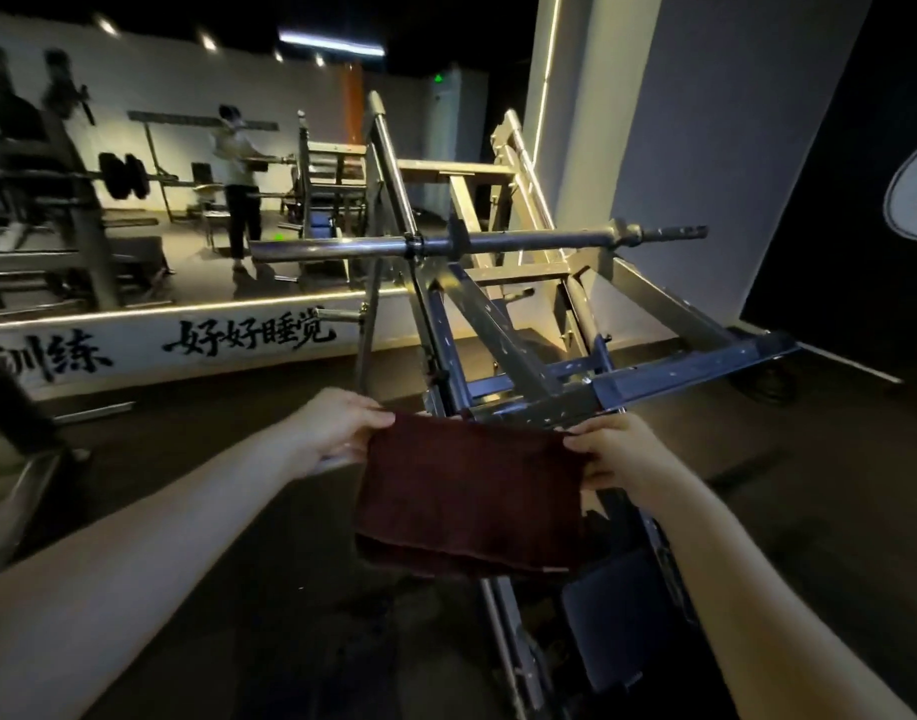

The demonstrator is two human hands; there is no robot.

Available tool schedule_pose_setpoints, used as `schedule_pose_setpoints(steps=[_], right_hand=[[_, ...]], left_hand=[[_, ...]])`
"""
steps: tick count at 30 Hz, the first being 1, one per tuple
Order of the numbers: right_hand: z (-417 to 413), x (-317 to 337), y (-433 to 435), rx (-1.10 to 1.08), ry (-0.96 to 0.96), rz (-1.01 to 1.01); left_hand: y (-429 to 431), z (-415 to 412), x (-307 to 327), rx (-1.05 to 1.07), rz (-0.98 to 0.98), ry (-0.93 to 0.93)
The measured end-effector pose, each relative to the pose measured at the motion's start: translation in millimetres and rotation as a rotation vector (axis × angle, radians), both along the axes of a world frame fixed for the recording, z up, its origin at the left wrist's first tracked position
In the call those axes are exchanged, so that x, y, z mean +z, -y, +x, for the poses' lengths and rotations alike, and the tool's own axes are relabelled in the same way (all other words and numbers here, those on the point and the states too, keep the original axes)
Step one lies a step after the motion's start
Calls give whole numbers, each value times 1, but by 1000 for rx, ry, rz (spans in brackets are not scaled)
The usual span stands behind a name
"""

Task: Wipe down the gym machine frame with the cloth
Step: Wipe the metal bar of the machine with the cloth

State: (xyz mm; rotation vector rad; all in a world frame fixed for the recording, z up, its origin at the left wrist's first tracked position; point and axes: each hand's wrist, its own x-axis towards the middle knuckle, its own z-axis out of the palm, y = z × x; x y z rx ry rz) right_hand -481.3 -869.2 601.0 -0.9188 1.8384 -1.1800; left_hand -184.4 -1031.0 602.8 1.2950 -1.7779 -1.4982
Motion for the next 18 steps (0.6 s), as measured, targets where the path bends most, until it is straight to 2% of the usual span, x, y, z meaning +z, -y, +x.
schedule_pose_setpoints(steps=[3,7,12,18], right_hand=[[21,-24,38,-20,22,139],[50,-41,70,3,154,115],[103,-43,118,89,109,34],[153,-37,162,63,133,-41]], left_hand=[[26,-10,-37,99,76,94],[39,-8,-56,70,16,63],[48,1,-46,-91,-226,-40],[80,13,-52,-125,-547,-73]])
